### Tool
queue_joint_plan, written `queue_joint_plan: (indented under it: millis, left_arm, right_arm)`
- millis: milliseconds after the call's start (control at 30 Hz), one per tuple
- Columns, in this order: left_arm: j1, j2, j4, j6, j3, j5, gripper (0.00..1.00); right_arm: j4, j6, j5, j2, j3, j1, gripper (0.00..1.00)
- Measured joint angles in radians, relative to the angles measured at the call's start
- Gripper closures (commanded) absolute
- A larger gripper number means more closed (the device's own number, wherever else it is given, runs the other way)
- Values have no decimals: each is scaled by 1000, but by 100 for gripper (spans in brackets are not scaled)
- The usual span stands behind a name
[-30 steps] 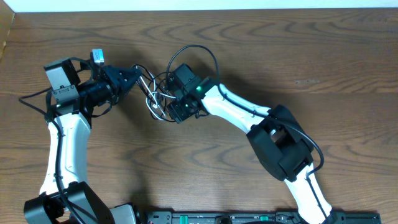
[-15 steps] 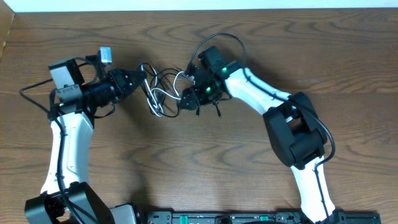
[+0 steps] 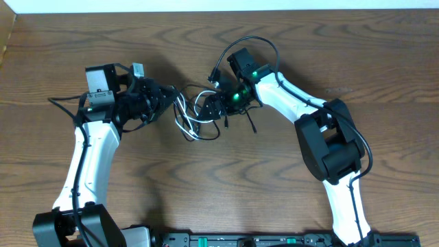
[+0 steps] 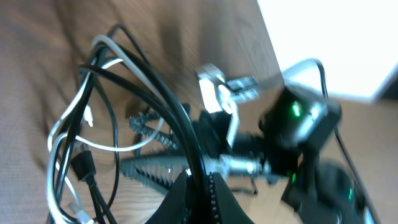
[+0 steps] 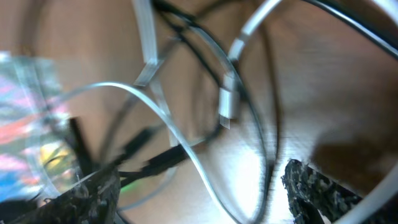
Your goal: Untangle cables
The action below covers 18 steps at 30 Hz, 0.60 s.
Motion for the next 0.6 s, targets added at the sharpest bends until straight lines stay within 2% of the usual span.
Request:
queue_joint_plan:
  millis: [267, 400, 600]
  left_arm:
    - [0, 0, 1, -439, 0, -152, 92]
    - [4, 0, 2, -572, 0, -175, 93]
    - [20, 0, 2, -697, 0, -239, 93]
  right_arm:
    - [-11, -142, -216, 0, 0, -8, 14]
    - [-18, -206, -270, 0, 0, -8, 14]
    - [-19, -261, -295, 0, 0, -3, 13]
